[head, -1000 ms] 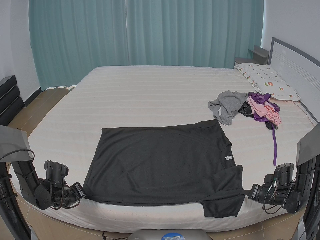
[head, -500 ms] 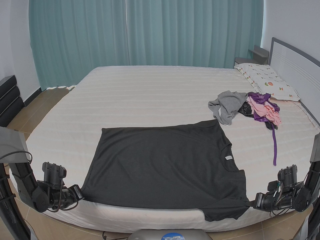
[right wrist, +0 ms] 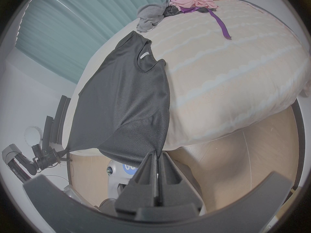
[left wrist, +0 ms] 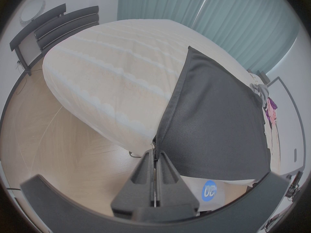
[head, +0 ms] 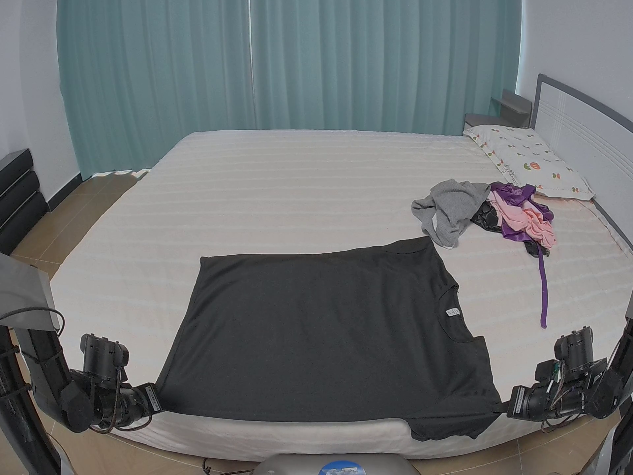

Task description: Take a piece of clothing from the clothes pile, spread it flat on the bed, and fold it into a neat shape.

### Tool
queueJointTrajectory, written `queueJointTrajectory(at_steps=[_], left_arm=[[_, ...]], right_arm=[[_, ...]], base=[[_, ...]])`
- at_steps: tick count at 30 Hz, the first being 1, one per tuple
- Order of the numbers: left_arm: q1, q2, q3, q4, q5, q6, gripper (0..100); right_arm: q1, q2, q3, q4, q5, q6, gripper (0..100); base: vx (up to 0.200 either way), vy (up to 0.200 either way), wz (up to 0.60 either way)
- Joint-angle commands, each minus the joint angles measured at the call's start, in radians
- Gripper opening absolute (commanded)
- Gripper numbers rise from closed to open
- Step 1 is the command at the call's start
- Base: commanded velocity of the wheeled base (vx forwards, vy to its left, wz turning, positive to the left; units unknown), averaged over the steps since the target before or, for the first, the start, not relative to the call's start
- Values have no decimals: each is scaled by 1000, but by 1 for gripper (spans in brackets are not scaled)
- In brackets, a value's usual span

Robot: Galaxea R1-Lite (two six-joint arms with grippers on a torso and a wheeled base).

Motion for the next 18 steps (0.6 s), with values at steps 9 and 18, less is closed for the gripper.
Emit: queueJointTrajectory(at_steps=[9,18], left_arm=[[-1,3,59,0,-2,83,0],[-12,20,100,-35,-2,123,0]], right_arm=[[-14,-95,18,106,-6,-36,0],[-56,-107,18,178,1,-108,0]], base=[[0,0,0],[0,0,0]])
